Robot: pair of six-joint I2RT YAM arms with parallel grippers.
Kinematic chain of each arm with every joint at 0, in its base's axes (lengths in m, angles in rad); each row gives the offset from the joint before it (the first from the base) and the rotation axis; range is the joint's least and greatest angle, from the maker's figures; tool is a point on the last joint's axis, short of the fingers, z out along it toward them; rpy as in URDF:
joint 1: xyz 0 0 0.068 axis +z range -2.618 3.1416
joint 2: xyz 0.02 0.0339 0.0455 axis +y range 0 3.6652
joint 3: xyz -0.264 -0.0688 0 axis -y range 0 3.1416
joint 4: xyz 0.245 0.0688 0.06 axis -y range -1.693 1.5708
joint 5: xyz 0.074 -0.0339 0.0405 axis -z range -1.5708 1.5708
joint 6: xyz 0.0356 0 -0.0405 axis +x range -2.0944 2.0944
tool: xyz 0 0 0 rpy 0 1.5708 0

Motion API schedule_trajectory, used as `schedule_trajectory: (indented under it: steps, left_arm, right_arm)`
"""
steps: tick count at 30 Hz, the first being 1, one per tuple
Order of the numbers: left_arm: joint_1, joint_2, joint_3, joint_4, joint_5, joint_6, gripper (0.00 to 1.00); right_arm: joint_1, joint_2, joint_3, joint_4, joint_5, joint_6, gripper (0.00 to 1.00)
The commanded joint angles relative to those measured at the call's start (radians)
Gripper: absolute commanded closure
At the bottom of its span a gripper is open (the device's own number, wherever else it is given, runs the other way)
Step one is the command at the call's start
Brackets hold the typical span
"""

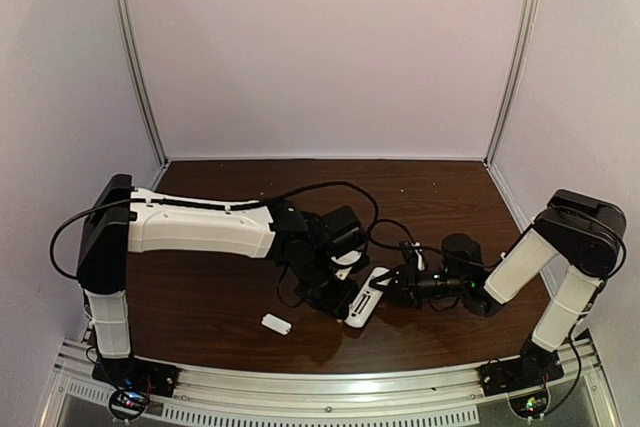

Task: Load the batteries into the remote control
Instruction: Place the battery in the battery compartment.

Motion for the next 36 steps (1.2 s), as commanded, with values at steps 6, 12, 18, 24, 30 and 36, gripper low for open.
schedule_trajectory:
  steps: [6, 12, 18, 24, 30, 36]
  left_arm:
    - [0.026, 0.018, 0.048, 0.001, 0.054, 0.061, 0.98]
    - [0.026, 0.035, 0.06, 0.004, 0.071, 0.061, 0.96]
    - [0.027, 0.052, 0.072, 0.003, 0.067, 0.059, 0.94]
    - [0.026, 0.068, 0.085, -0.003, 0.065, 0.061, 0.92]
    - [0.027, 0.079, 0.094, -0.013, 0.063, 0.061, 0.9]
    - [0.027, 0.087, 0.094, -0.024, 0.056, 0.061, 0.89]
  right_arm:
    - [0.035, 0.031, -0.015, 0.102, 0.022, 0.038, 1.0]
    - [0.046, 0.042, -0.004, 0.113, 0.026, 0.046, 1.0]
    - [0.055, 0.05, 0.001, 0.129, 0.026, 0.055, 1.0]
    - [0.063, 0.057, 0.001, 0.14, 0.027, 0.059, 1.0]
    - [0.068, 0.061, -0.001, 0.147, 0.03, 0.061, 1.0]
    - [0.068, 0.067, -0.001, 0.158, 0.03, 0.068, 1.0]
